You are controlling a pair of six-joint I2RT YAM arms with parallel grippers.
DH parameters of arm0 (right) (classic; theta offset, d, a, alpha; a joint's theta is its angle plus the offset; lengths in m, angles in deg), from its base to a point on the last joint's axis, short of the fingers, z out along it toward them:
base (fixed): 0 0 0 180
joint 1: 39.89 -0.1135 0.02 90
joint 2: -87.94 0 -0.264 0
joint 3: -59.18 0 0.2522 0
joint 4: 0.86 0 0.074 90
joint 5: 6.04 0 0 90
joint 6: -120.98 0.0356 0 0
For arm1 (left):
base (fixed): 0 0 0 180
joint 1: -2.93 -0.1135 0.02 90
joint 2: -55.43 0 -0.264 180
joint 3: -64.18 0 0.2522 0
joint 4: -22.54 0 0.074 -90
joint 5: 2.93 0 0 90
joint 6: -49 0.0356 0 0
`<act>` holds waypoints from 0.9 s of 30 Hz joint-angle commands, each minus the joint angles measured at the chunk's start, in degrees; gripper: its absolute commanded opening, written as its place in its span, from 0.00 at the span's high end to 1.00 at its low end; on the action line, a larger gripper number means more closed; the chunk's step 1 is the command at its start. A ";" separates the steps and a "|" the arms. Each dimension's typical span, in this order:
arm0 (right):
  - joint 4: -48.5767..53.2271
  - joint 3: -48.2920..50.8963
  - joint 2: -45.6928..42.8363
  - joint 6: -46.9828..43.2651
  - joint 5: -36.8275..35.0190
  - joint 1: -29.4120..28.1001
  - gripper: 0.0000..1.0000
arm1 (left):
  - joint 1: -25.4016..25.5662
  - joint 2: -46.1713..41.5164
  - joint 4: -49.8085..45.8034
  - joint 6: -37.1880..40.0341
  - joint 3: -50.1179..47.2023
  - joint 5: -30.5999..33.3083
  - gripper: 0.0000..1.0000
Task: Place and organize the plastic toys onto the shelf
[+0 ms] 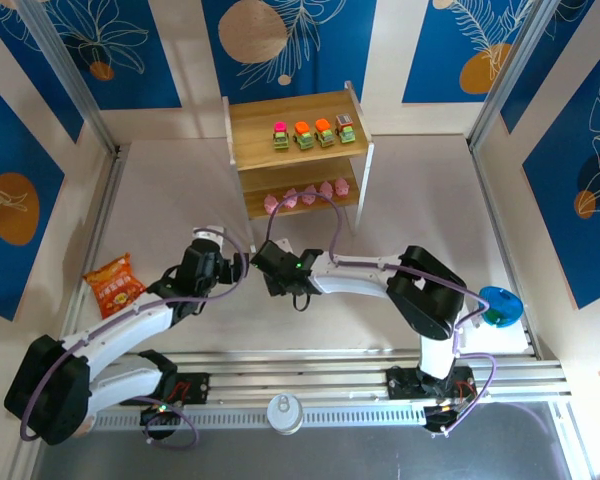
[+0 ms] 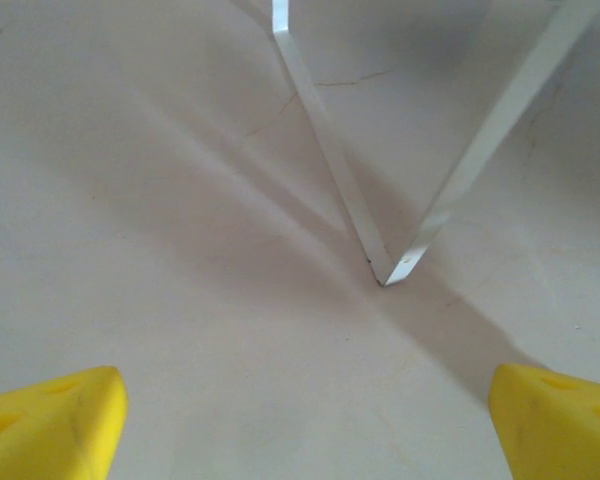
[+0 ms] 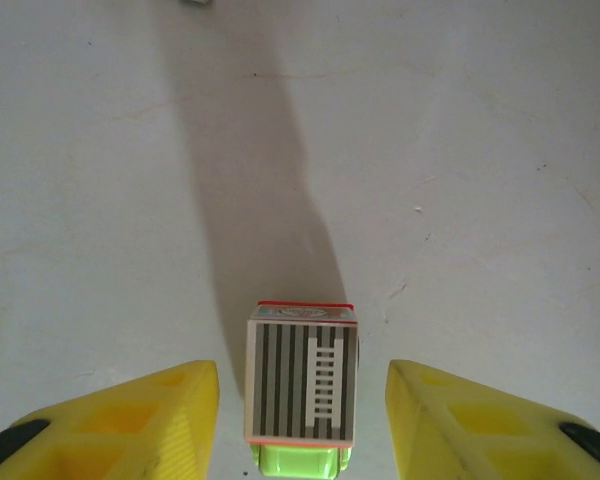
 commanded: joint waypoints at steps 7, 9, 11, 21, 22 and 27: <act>-0.29 -2.79 2.66 -1.02 1.77 0.95 0.55 | -4.06 1.97 1.75 -2.88 -0.76 -5.76 0.08; -0.13 -3.07 3.11 -1.12 1.80 0.96 0.57 | -4.27 2.05 1.84 -2.85 -0.70 -5.94 0.08; -0.05 -3.33 3.40 -1.22 1.86 0.95 0.58 | -4.33 2.14 2.01 -2.88 -0.74 -6.17 0.07; 1.51 -4.72 4.20 -1.64 1.45 0.86 0.72 | -4.64 3.39 2.54 -2.88 -0.37 -7.77 0.08; 1.77 -4.76 4.12 -1.64 1.26 0.78 0.72 | -4.71 3.45 2.66 -2.86 -0.30 -8.01 0.08; 3.32 -5.00 2.79 -1.98 0.40 0.29 0.74 | -4.73 3.97 3.08 -2.71 -0.17 -8.91 0.07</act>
